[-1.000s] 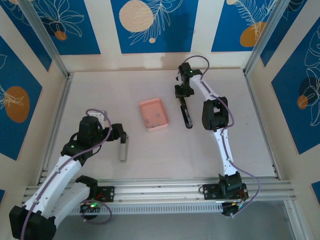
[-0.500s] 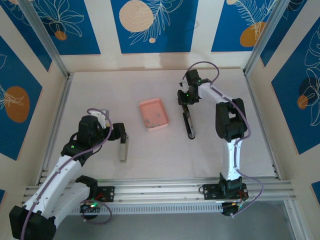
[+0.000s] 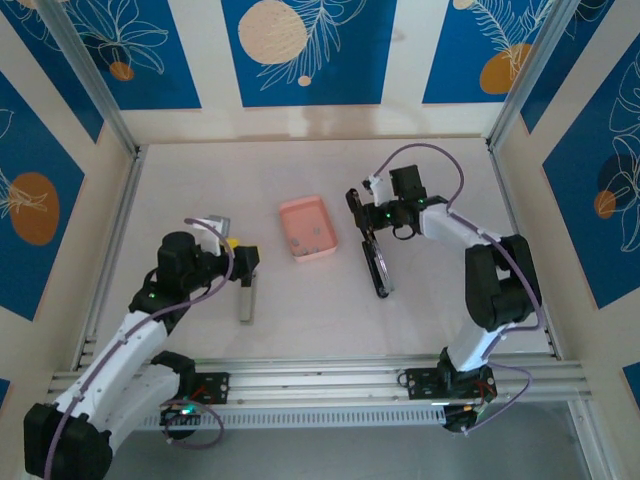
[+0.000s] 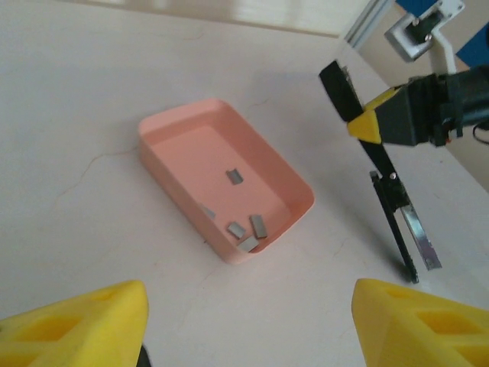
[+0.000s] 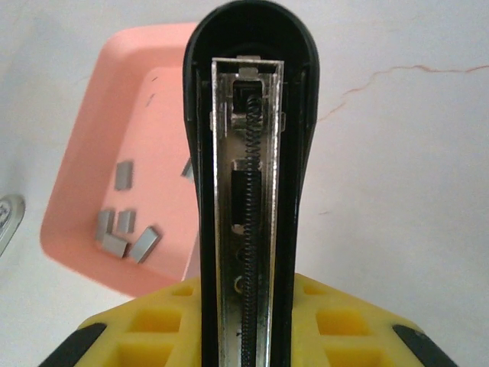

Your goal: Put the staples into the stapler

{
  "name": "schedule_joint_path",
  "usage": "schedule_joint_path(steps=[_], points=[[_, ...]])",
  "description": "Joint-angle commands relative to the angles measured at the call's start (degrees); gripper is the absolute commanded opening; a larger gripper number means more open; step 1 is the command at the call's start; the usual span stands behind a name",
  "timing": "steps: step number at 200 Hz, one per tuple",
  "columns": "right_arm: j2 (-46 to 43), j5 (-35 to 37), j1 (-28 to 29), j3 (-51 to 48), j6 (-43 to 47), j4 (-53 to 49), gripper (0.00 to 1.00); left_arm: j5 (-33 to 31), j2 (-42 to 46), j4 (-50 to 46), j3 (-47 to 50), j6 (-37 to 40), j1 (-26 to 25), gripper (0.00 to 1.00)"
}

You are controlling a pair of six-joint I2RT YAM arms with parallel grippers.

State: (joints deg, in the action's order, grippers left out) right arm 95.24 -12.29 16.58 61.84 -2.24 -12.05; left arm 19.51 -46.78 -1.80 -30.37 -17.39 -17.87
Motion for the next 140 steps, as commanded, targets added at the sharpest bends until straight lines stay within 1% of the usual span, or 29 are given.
schedule_joint_path(steps=[1, 19, 43, 56, 73, 92, 111, 124, 140], points=[[-5.41, -6.14, 1.77, -5.40, 4.21, 10.46, 0.14, 4.57, -1.35, 5.87, 0.01, 2.17, -0.63, 0.70], [-9.09, -7.39, 2.65, -10.21, 4.92, 14.70, 0.13, 5.96, -2.41, 7.78, -0.07, 3.50, -1.36, 0.69], [-13.01, -11.01, 3.90, -15.84, 6.41, 19.54, 0.13, 9.30, -3.88, 10.76, 0.28, 7.20, -2.58, 0.66], [-15.33, -13.27, 5.54, -19.95, 10.23, 24.01, 0.12, 12.24, -4.96, 13.17, 0.57, 10.18, -3.26, 0.62], [-18.43, -16.51, 8.19, -25.21, 17.79, 28.97, 0.11, 16.92, -6.26, 16.18, 0.85, 14.85, -4.16, 0.57], [-20.83, -19.01, 10.41, -27.77, 22.07, 29.79, 0.11, 20.65, -7.88, 16.74, 0.27, 20.25, -5.12, 0.56], [-21.74, -20.17, 11.73, -28.06, 22.30, 28.53, 0.11, 24.68, -10.11, 14.08, -1.57, 26.47, -6.16, 0.55], [-22.35, -20.75, 13.34, -28.94, 23.62, 28.99, 0.11, 27.33, -11.79, 10.34, -3.48, 32.10, -7.55, 0.56], [-22.90, -20.93, 15.50, -30.25, 25.40, 30.10, 0.11, 29.12, -13.84, 4.92, -5.70, 39.08, -9.36, 0.56]])
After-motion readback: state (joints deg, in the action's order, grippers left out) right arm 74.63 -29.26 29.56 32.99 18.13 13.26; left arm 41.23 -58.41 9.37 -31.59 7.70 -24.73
